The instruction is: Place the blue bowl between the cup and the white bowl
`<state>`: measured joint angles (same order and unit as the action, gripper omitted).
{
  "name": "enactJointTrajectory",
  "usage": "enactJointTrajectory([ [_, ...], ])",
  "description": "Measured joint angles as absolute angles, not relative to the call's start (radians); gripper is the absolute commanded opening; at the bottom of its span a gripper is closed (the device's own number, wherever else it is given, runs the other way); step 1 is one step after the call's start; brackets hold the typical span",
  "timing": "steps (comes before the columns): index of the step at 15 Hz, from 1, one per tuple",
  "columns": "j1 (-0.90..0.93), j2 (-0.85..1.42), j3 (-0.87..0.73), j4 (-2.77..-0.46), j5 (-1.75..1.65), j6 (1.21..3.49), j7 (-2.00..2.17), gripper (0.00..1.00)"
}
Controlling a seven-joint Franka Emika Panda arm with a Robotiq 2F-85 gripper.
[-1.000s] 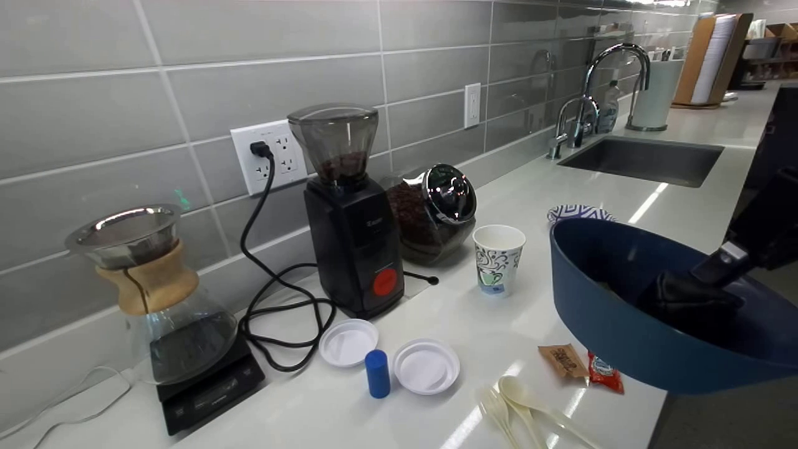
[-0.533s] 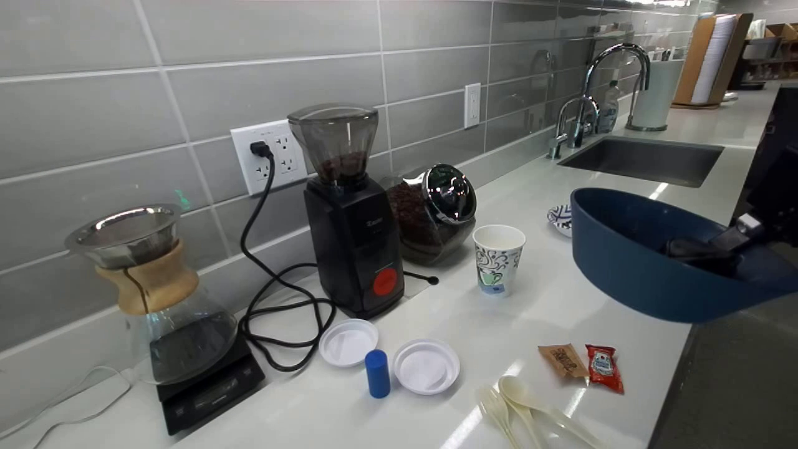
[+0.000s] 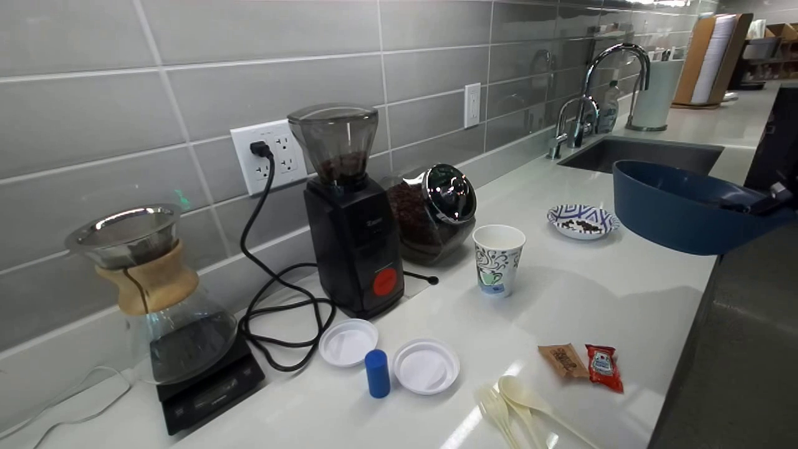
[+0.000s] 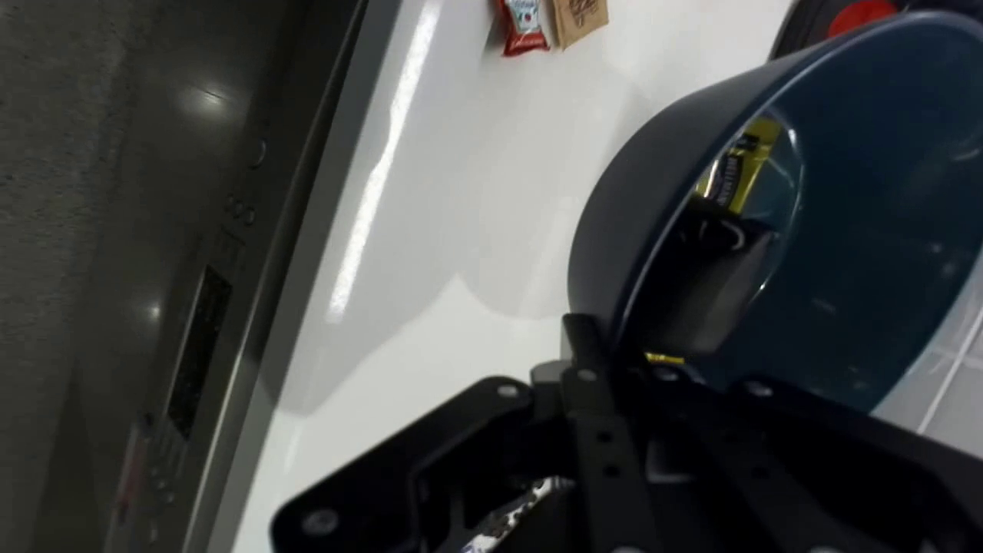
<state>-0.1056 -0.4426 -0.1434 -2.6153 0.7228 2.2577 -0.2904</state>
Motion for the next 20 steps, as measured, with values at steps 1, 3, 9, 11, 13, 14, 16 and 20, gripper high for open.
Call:
enactJointTrajectory([
  [1,-0.105,-0.408,-0.142,-2.596,0.72,2.282,-0.25,0.01],
  [3,-0.102,-0.336,-0.138,-2.551,0.72,2.314,-0.183,0.01],
  [9,-0.077,-0.099,-0.099,-2.366,0.717,2.391,-0.033,0.01],
  [11,-0.059,-0.029,-0.071,-2.308,0.702,2.433,0.004,0.01],
  [13,-0.038,0.033,-0.044,-2.257,0.697,2.468,0.021,0.01],
  [14,-0.028,0.06,-0.032,-2.235,0.697,2.483,0.024,0.01],
  [16,-0.009,0.112,-0.009,-2.195,0.692,2.534,0.022,0.01],
  [20,0.008,0.197,0.037,-2.136,0.692,2.659,-0.02,0.01],
])
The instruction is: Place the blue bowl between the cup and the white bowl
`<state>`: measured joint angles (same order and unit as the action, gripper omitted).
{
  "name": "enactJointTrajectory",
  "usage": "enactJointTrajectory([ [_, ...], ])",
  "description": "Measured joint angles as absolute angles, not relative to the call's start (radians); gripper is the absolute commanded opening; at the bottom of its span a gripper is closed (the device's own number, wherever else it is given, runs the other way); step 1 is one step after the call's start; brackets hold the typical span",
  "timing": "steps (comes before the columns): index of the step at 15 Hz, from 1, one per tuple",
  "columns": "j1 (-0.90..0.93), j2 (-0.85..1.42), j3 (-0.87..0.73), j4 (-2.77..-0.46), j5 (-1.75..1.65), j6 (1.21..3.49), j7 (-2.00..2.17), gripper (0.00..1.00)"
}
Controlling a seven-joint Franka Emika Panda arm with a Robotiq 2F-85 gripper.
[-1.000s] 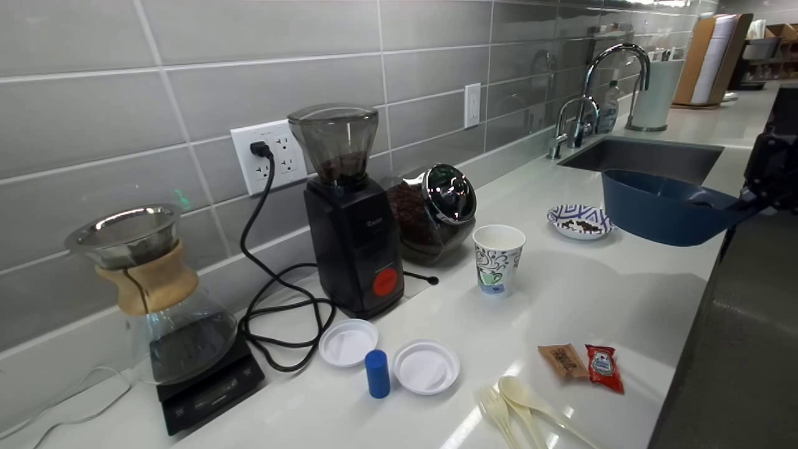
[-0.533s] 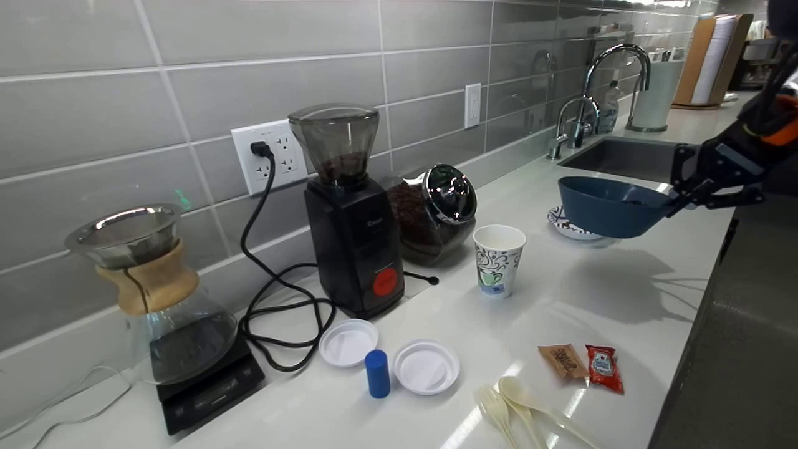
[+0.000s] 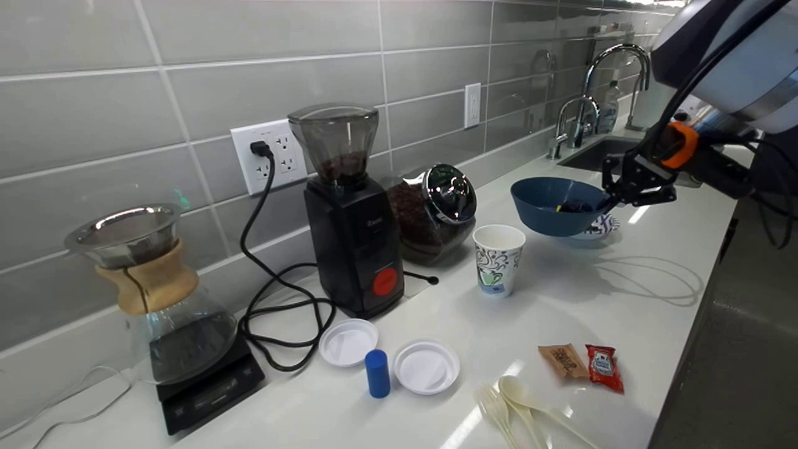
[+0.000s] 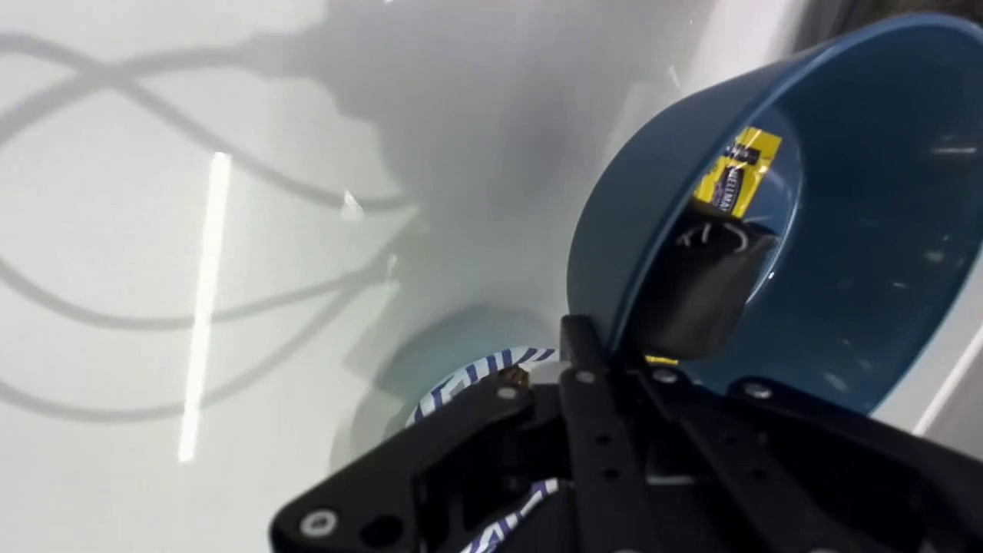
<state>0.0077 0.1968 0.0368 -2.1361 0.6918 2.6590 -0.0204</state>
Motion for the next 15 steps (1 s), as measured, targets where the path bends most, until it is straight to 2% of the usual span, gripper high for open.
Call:
enactJointTrajectory([
  [6,0.008,0.311,0.091,-2.069,0.697,2.757,-0.076,0.01],
  [15,0.002,0.435,0.113,-1.964,0.696,2.78,-0.092,0.01],
])
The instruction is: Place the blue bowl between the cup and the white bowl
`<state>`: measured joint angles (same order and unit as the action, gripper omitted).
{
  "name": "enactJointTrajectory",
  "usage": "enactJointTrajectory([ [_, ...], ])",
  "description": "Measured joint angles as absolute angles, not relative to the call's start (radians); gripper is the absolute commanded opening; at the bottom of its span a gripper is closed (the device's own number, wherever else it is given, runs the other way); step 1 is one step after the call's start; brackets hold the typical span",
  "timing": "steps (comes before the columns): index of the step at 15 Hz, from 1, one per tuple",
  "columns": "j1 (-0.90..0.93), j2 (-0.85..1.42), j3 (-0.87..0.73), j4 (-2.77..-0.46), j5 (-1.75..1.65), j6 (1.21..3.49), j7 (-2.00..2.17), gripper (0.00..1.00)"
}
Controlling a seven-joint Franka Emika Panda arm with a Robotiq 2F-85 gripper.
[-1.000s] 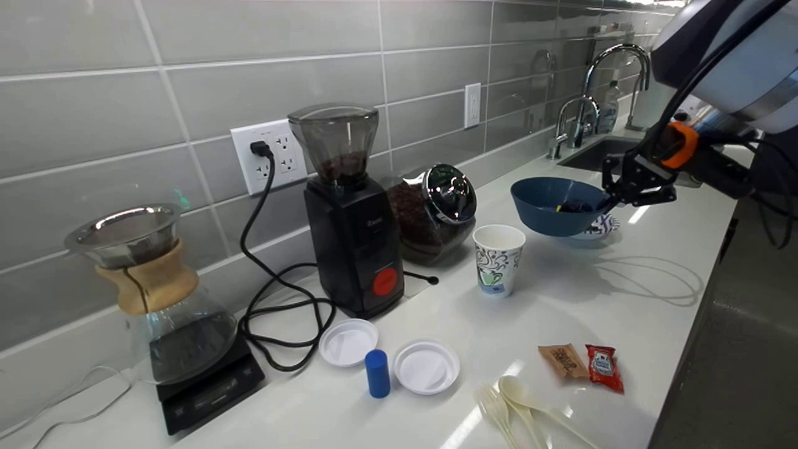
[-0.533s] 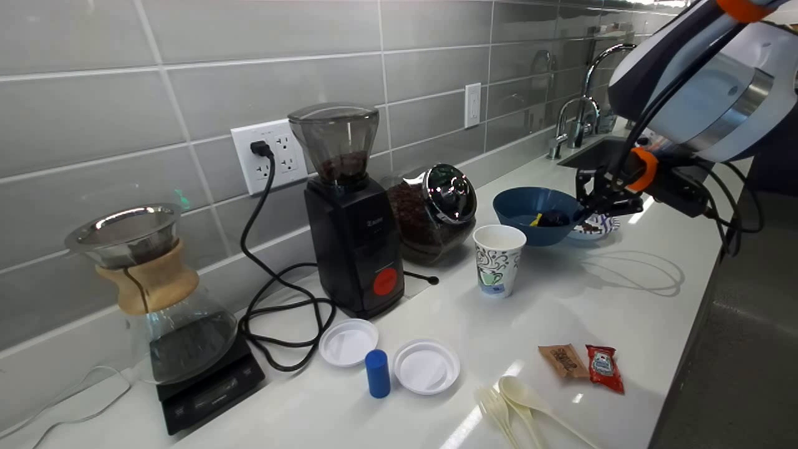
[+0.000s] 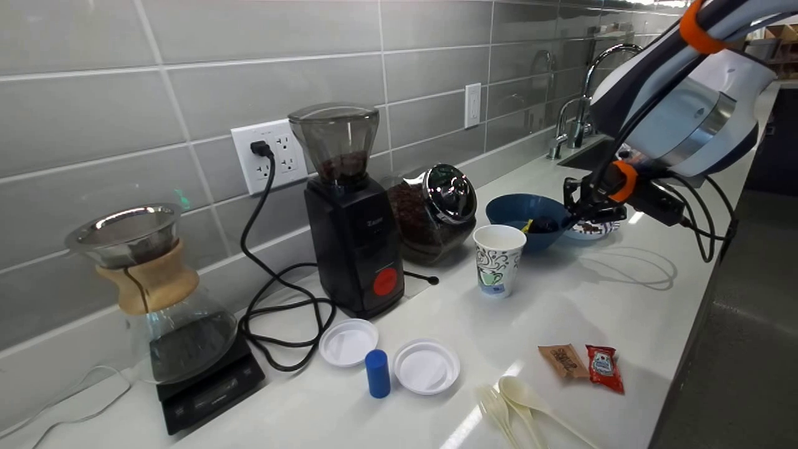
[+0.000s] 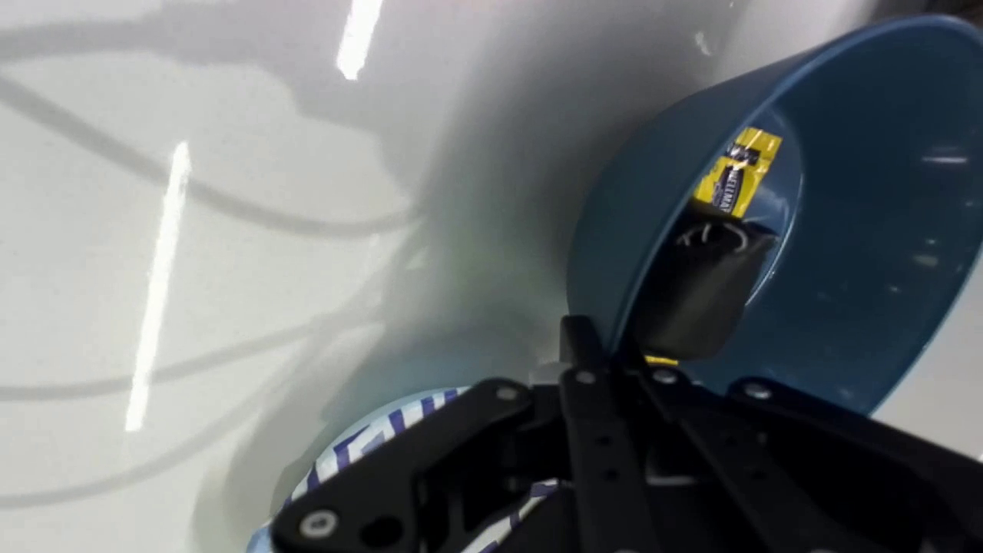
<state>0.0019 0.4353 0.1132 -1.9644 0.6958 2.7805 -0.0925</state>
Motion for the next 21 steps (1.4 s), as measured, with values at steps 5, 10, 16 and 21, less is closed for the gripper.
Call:
enactJointTrajectory([
  [5,-0.001,0.467,0.128,-1.94,0.691,2.78,-0.092,0.01],
  [10,-0.004,0.483,0.127,-1.929,0.679,2.777,-0.088,0.36],
  [16,-0.042,0.447,0.168,-1.928,0.652,2.668,-0.136,0.78],
  [21,-0.145,0.21,0.187,-2.053,0.682,2.336,-0.373,1.0],
])
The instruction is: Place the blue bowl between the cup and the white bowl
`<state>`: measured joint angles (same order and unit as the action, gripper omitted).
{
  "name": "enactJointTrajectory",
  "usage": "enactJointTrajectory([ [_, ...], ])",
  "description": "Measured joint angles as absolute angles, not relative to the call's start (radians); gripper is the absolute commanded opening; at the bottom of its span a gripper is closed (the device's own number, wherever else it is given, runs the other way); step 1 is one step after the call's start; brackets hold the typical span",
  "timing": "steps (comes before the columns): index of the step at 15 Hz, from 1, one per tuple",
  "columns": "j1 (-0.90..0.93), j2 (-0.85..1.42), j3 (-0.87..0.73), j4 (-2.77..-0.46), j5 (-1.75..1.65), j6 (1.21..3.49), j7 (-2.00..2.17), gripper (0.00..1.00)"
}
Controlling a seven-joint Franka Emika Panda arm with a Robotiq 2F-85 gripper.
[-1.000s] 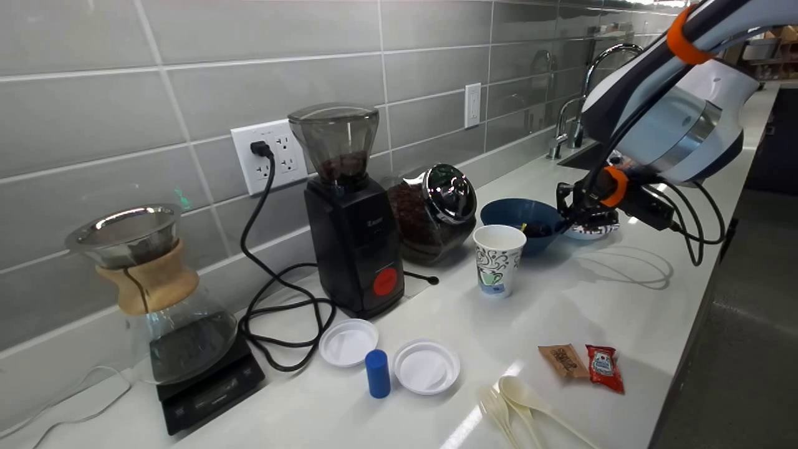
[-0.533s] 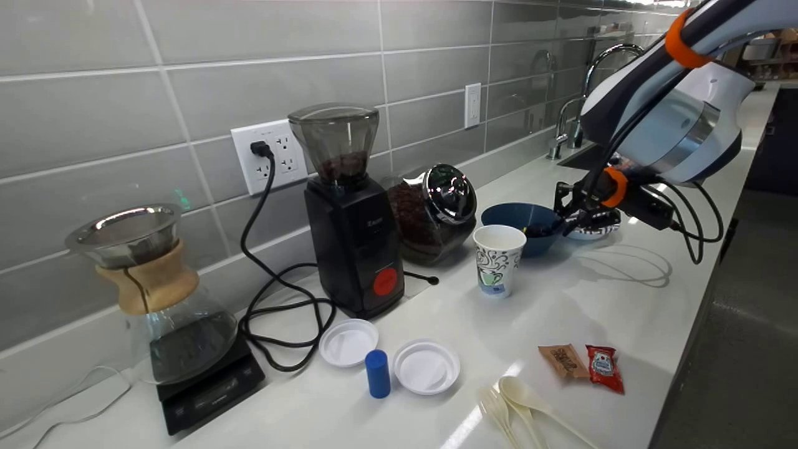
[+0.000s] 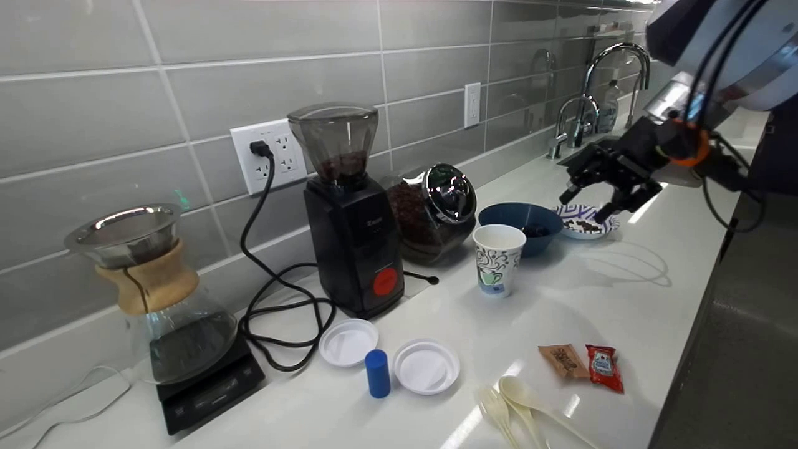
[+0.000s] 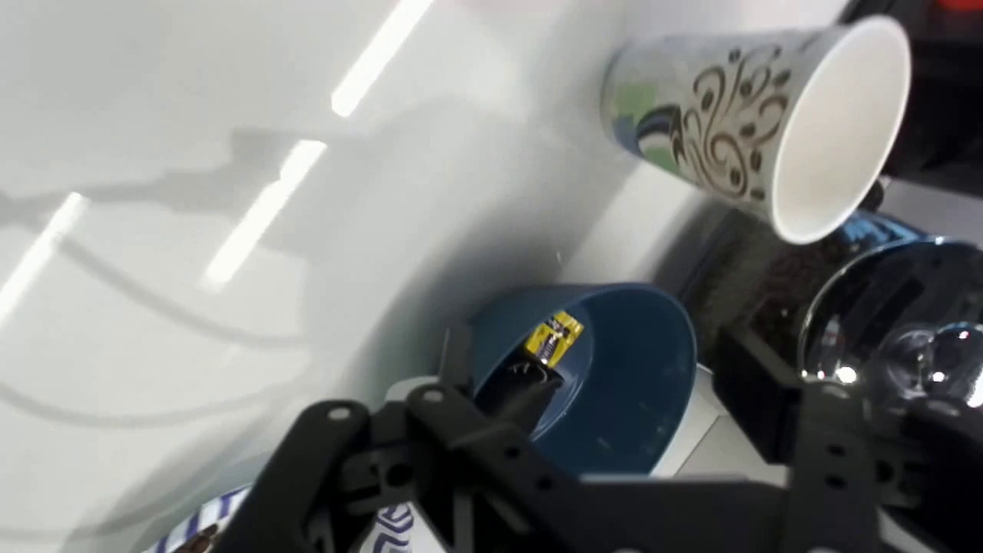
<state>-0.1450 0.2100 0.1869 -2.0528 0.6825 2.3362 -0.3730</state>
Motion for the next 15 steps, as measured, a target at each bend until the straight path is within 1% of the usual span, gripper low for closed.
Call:
enactJointTrajectory([
  [3,-0.138,0.049,0.099,-2.194,0.528,2.302,-0.382,1.0],
  [6,-0.124,-0.114,0.053,-2.355,0.377,2.345,-0.375,1.0],
  [8,-0.106,-0.225,0.047,-2.453,0.272,2.386,-0.345,1.0],
  [11,-0.076,-0.394,0.055,-2.552,0.095,2.386,-0.273,1.0],
  [13,-0.062,-0.488,0.061,-2.591,0.047,2.371,-0.255,1.0],
  [15,-0.061,-0.527,0.062,-2.612,0.038,2.366,-0.254,1.0],
])
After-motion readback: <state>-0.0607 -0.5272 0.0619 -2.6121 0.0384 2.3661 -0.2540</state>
